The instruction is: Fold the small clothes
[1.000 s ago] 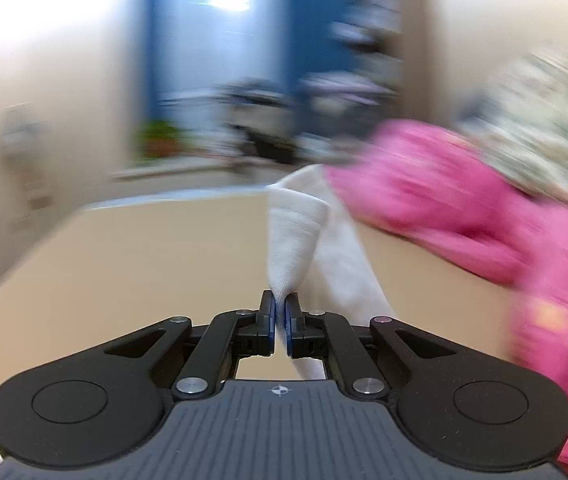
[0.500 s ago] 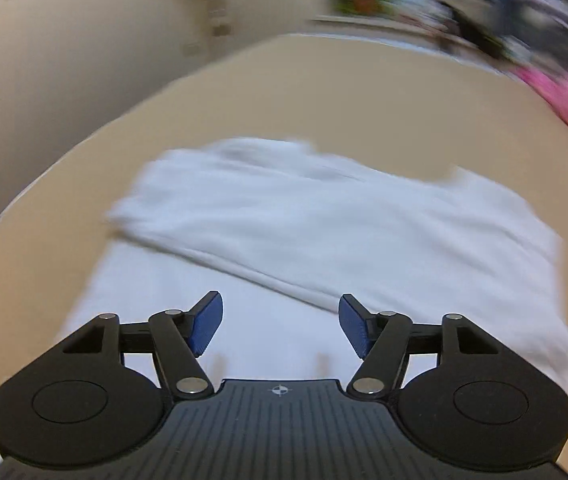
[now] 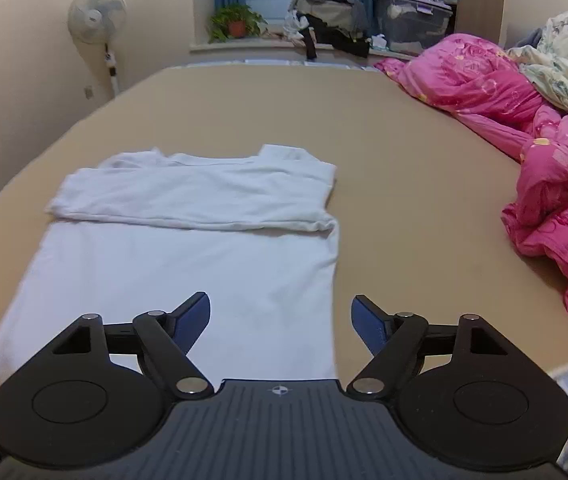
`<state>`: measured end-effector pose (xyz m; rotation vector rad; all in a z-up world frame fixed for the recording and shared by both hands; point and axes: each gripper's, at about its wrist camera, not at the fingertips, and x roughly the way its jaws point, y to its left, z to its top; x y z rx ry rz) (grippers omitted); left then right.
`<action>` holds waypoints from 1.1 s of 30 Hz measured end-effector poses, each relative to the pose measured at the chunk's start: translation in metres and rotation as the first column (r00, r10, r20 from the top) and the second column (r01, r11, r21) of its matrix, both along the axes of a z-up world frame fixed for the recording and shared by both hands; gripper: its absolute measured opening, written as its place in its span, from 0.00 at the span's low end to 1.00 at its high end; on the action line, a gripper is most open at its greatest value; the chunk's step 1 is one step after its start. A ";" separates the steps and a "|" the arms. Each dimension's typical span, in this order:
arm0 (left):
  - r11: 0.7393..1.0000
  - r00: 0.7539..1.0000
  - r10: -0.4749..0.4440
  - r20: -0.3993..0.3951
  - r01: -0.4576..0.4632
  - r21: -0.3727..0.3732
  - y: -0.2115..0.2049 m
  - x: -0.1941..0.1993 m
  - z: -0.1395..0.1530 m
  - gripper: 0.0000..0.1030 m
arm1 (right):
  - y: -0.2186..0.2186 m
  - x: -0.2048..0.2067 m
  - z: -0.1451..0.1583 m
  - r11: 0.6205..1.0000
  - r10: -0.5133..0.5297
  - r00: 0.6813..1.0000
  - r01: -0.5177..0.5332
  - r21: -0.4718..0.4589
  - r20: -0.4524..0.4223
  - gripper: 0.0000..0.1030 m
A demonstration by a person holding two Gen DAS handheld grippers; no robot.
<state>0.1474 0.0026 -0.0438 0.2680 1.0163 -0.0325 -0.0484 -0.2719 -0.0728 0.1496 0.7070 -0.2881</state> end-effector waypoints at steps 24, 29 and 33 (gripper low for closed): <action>0.998 0.996 -0.057 0.068 0.059 -0.025 0.012 -0.112 0.035 0.89 | 0.043 -0.081 0.025 0.999 0.026 0.998 -0.025 -0.025 0.051 0.83; 0.998 0.996 -0.054 0.071 0.056 -0.028 0.014 -0.114 0.034 0.89 | 0.045 -0.082 0.025 0.999 0.023 0.999 -0.022 -0.025 0.049 0.83; 0.998 0.996 -0.054 0.073 0.056 -0.028 0.015 -0.115 0.032 0.89 | 0.045 -0.082 0.024 1.000 0.017 0.999 -0.016 -0.020 0.043 0.84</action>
